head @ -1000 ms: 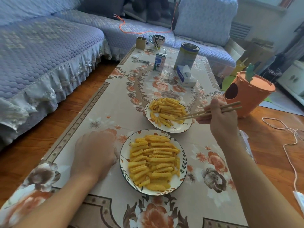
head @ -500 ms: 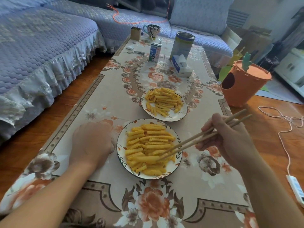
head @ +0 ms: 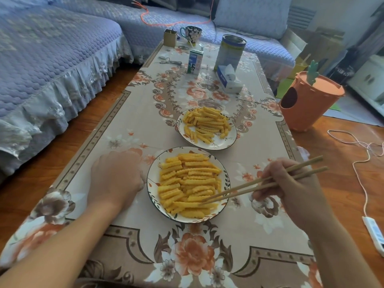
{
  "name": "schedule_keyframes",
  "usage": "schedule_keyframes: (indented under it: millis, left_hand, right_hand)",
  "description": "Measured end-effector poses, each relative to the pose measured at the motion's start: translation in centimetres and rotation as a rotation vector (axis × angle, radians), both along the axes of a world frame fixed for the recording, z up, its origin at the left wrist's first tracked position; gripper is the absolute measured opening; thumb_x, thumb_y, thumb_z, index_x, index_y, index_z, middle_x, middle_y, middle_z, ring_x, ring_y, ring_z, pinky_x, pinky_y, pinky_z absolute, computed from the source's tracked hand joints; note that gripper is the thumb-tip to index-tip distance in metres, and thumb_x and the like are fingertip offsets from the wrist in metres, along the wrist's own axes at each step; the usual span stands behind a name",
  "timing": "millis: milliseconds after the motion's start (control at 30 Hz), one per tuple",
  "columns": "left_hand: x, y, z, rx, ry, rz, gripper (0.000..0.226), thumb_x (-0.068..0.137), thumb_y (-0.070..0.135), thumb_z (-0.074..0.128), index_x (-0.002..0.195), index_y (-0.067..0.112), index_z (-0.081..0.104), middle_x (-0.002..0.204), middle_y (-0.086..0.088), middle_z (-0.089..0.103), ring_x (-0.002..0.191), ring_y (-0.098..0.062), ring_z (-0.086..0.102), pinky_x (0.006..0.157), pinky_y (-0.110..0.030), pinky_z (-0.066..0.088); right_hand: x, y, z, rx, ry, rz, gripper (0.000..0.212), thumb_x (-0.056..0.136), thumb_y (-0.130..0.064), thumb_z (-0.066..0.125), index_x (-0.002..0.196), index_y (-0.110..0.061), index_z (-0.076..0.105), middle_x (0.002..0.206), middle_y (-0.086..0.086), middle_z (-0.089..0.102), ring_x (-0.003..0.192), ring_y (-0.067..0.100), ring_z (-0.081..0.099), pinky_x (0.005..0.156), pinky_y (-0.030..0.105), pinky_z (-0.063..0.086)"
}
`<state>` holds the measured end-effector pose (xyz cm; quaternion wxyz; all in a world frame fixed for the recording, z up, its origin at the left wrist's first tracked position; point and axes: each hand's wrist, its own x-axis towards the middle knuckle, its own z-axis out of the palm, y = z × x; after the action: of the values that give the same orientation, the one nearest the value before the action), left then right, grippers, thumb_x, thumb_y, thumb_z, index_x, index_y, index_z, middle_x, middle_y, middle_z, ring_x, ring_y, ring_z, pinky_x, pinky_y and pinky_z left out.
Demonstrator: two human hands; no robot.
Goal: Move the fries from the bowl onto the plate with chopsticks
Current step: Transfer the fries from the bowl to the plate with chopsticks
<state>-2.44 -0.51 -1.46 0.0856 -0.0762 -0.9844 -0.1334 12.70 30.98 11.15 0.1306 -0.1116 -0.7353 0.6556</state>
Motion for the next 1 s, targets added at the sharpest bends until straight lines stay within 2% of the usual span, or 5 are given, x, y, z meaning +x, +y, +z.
schedule_keyframes:
  millis: [300, 433, 667, 867, 1000]
  left_hand:
    - [-0.2, 0.0, -0.2, -0.014, -0.008, -0.005, 0.047, 0.085, 0.033, 0.038, 0.122, 0.016, 0.061, 0.113, -0.01, 0.059, 0.107, -0.03, 0.05, 0.1, -0.05, 0.043]
    - [-0.2, 0.0, -0.3, -0.023, -0.001, -0.007, 0.046, 0.085, 0.032, 0.039, 0.122, 0.016, 0.061, 0.112, -0.009, 0.059, 0.105, -0.03, 0.05, 0.099, -0.05, 0.045]
    - [-0.5, 0.0, -0.6, -0.011, 0.014, -0.002, 0.045, 0.083, 0.032, 0.041, 0.12, 0.017, 0.063, 0.11, -0.008, 0.06, 0.104, -0.028, 0.051, 0.097, -0.049, 0.045]
    - [-0.7, -0.1, -0.6, -0.002, 0.017, -0.005, 0.042, 0.085, 0.032, 0.043, 0.119, 0.02, 0.063, 0.111, -0.005, 0.058, 0.106, -0.026, 0.049, 0.1, -0.046, 0.043]
    - [-0.7, -0.2, -0.7, 0.0, 0.025, -0.004, 0.042, 0.085, 0.032, 0.042, 0.12, 0.02, 0.063, 0.112, -0.005, 0.058, 0.106, -0.026, 0.05, 0.1, -0.047, 0.043]
  right_hand:
    - [-2.5, 1.7, 0.0, -0.121, 0.124, -0.168, 0.035, 0.098, -0.027, 0.054, 0.071, -0.013, 0.071, 0.059, 0.014, 0.065, 0.051, 0.033, 0.069, 0.052, 0.035, 0.061]
    - [-7.6, 2.5, -0.8, -0.007, 0.208, -0.276, 0.029, 0.106, -0.023, 0.054, 0.091, -0.002, 0.067, 0.07, 0.013, 0.072, 0.066, 0.035, 0.074, 0.065, 0.04, 0.064]
    - [-15.6, 1.1, -3.2, 0.255, 0.267, -0.214, 0.02, 0.102, -0.016, 0.061, 0.088, -0.006, 0.07, 0.076, 0.021, 0.07, 0.063, 0.024, 0.075, 0.065, 0.045, 0.064]
    - [-17.3, 0.6, -4.0, 0.221, 0.234, -0.246, 0.022, 0.104, -0.019, 0.06, 0.085, -0.009, 0.068, 0.068, 0.008, 0.069, 0.06, 0.025, 0.073, 0.067, 0.051, 0.063]
    - [-15.7, 0.6, -2.3, 0.159, 0.261, -0.245, 0.029, 0.107, -0.024, 0.053, 0.088, -0.005, 0.065, 0.069, 0.016, 0.068, 0.058, 0.029, 0.073, 0.063, 0.047, 0.064]
